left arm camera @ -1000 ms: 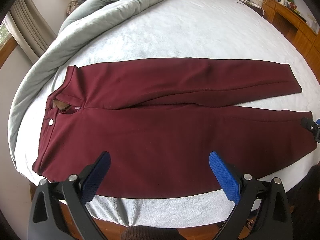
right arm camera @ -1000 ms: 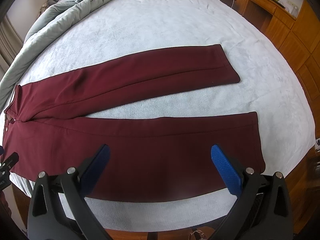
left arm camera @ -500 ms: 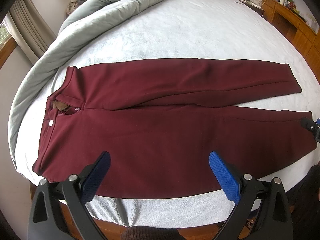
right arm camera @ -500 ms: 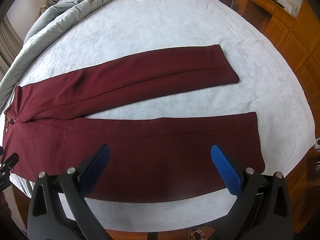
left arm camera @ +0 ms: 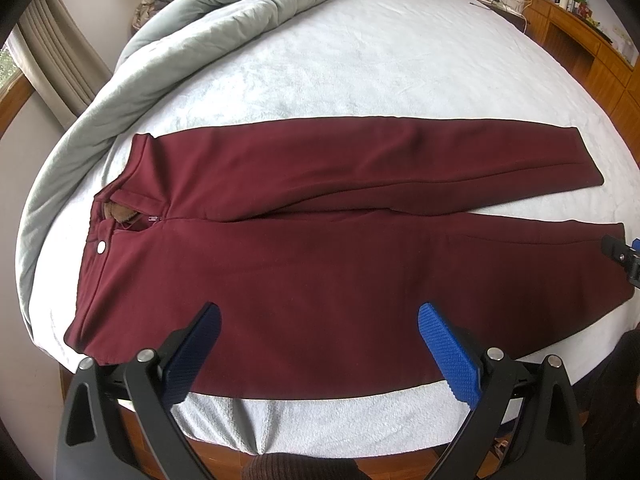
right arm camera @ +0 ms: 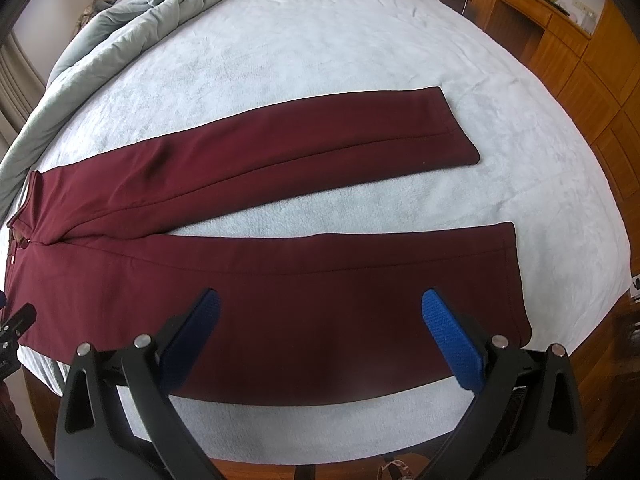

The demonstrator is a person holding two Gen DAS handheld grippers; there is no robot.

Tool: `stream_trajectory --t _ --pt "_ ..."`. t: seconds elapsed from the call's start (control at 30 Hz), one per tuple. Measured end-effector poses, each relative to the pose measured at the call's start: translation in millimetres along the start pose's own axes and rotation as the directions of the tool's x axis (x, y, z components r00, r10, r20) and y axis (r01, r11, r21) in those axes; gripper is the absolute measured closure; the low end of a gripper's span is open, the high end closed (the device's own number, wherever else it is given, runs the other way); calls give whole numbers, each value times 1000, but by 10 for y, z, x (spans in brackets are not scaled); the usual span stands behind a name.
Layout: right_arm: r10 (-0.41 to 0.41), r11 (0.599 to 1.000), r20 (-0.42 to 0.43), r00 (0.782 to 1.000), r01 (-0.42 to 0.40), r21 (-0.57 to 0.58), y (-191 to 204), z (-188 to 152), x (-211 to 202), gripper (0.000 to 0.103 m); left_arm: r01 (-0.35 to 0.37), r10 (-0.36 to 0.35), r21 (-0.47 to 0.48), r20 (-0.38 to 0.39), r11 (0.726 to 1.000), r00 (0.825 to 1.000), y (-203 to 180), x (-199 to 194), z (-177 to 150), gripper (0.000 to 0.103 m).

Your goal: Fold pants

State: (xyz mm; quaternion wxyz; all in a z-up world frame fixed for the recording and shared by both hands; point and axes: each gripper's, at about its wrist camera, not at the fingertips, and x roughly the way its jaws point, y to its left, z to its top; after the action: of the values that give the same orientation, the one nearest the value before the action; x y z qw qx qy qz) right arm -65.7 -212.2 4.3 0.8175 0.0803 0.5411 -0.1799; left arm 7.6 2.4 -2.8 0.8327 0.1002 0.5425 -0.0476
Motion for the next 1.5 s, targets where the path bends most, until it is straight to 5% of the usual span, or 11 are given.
stream_trajectory --t 0.2,0.4,0.6,0.67,0.83,1.03,1.1,1.2,1.23,1.4,1.5 --pt "29 1000 21 999 -29 2 -107 105 -5 2 26 -27 -27 -10 999 1000 18 50 108 4" --pt "17 1000 73 997 -18 11 -663 949 180 2 59 -59 -32 -1 998 998 -60 218 661 4" --pt "-3 997 -31 1000 0 -75 -1082 1828 959 2 60 -60 -3 7 998 998 -266 654 1333 4" --pt "1 997 -90 996 -9 -82 -1233 2018 1282 3 119 -119 -2 -5 993 993 -333 836 1517 4" --pt "0 999 -139 990 -7 -53 -1532 2229 1742 3 240 -239 23 -27 971 971 -518 1251 1752 4" --pt "113 990 -178 978 -126 -64 -1618 2309 2023 3 210 -207 52 -65 976 976 -647 1570 1829 4" --pt "144 983 -171 975 -160 -88 -1623 2309 2004 22 241 -237 38 -81 970 968 -622 1598 1866 4" --pt "167 970 -142 976 -188 -156 -1588 2277 1843 76 280 -277 29 -71 960 958 -620 1607 1913 4" --pt "167 966 -138 976 -190 -175 -1560 2248 1777 82 304 -301 39 -61 952 952 -629 1596 1937 4" --pt "275 936 -87 957 -288 -204 -1665 2233 1383 83 382 -384 207 -32 901 923 -855 1518 2042 4" --pt "337 914 -49 940 -339 -224 -1633 2232 1126 83 453 -451 323 -86 831 888 -1087 1531 2082 4"
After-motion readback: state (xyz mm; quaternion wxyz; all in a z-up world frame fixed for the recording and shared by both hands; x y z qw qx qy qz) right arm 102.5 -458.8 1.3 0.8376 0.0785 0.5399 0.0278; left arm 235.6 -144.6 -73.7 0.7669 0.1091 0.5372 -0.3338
